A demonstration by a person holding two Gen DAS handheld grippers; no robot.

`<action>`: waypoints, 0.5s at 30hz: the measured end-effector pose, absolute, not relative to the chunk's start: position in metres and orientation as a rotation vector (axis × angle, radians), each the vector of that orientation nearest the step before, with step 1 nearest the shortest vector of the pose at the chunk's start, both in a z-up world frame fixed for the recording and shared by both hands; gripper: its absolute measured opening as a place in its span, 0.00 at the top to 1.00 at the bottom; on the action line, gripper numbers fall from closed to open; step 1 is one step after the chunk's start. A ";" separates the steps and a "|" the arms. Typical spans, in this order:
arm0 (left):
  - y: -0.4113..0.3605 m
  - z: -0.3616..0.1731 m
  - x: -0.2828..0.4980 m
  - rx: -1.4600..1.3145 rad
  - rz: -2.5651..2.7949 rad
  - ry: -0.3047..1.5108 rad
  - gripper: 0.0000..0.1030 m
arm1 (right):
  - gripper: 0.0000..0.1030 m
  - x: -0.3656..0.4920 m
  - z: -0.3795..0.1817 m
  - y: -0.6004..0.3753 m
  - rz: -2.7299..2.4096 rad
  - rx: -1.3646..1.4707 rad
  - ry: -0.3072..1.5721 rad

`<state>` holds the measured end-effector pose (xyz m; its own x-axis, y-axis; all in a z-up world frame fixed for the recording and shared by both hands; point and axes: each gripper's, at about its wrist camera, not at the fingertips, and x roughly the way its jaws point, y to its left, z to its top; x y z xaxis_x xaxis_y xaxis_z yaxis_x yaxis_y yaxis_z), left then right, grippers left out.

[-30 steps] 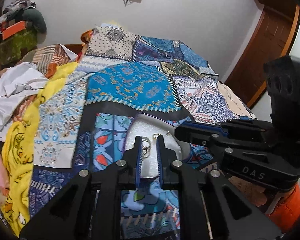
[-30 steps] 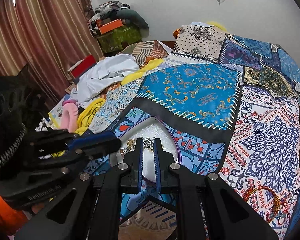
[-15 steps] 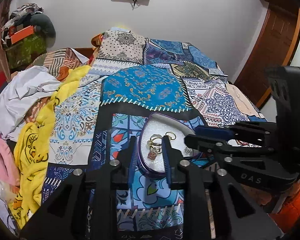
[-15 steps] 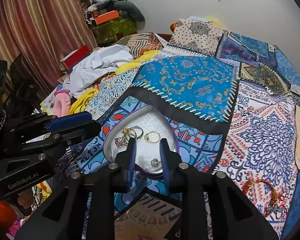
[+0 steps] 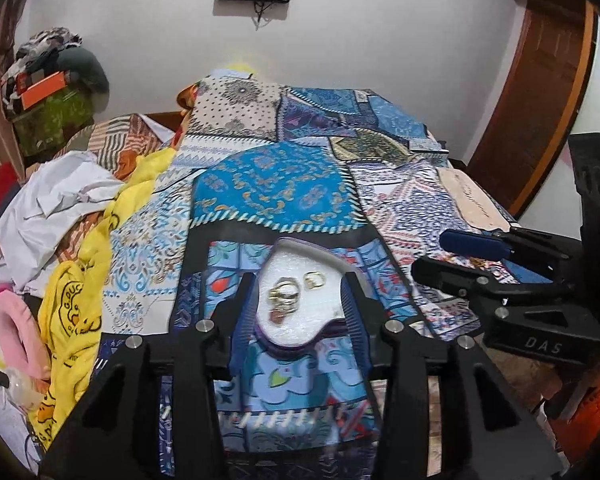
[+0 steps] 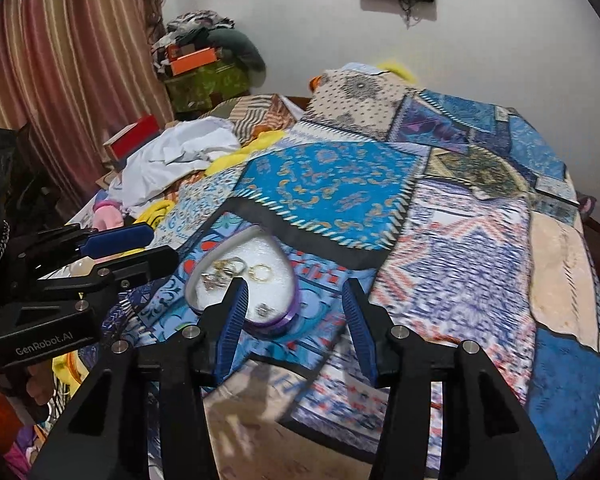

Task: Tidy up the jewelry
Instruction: 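Move both grippers over the red beaded bracelets on the quilt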

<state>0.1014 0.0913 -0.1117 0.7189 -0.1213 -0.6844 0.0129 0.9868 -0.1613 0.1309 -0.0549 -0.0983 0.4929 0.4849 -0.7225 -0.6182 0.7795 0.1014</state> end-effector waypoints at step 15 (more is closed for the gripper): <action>-0.001 -0.102 0.129 -0.066 -0.238 0.768 0.59 | 0.56 0.137 -0.075 -0.179 0.441 -0.076 0.756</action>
